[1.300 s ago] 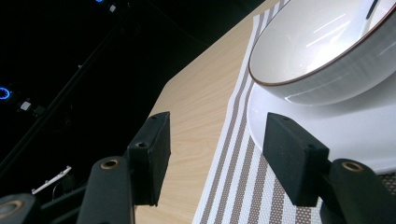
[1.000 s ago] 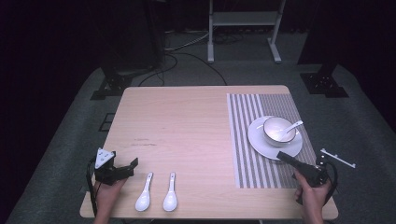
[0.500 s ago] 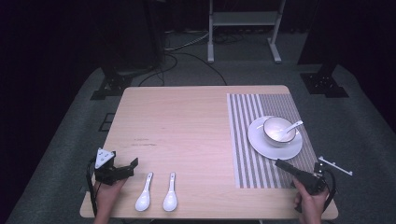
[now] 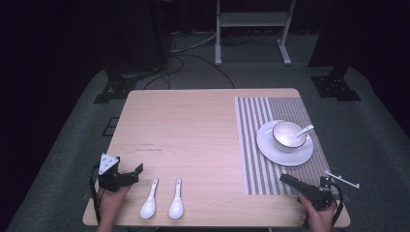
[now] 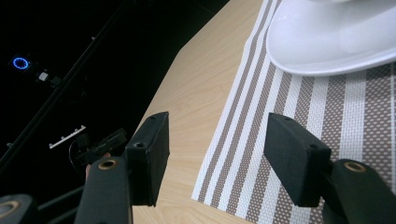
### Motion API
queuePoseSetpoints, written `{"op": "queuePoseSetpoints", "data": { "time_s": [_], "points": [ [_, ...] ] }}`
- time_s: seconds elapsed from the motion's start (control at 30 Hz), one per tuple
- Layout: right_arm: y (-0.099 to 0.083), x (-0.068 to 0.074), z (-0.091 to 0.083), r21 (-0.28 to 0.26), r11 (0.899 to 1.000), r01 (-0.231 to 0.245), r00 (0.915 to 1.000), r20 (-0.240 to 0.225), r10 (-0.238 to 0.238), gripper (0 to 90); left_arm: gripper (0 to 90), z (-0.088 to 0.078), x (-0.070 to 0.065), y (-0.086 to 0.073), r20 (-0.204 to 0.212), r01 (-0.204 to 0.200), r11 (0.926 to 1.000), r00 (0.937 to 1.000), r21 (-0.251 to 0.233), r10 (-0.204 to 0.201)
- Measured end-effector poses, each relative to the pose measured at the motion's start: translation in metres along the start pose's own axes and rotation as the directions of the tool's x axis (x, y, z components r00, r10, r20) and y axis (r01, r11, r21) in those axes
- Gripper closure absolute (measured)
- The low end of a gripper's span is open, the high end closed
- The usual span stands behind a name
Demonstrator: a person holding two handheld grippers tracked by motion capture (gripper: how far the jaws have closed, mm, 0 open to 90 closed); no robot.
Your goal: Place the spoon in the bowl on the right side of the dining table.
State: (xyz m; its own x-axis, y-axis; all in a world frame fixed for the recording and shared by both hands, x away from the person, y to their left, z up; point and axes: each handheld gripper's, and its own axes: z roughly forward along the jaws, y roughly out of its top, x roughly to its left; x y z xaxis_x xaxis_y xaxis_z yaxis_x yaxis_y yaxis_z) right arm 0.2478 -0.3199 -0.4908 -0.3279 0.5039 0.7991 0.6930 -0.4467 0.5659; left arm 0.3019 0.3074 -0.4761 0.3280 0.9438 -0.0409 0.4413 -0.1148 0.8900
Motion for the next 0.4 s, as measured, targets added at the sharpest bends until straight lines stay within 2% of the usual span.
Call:
{"op": "queuePoseSetpoints", "data": {
  "time_s": [0.17,0.4],
  "points": [
    [-0.005,0.001,-0.002,0.004,1.0,0.007,1.0,-0.001,-0.007,39.4,0.5,0.0,0.0,0.0,0.0,-0.001,1.0,1.0,-0.001,0.001],
    [-0.014,0.007,-0.002,0.021,0.999,0.049,0.9988,0.0,-0.049,38.4,0.6,0.0,0.0,0.0,0.0,0.002,1.0,1.0,0.002,-0.002]
  ]
}}
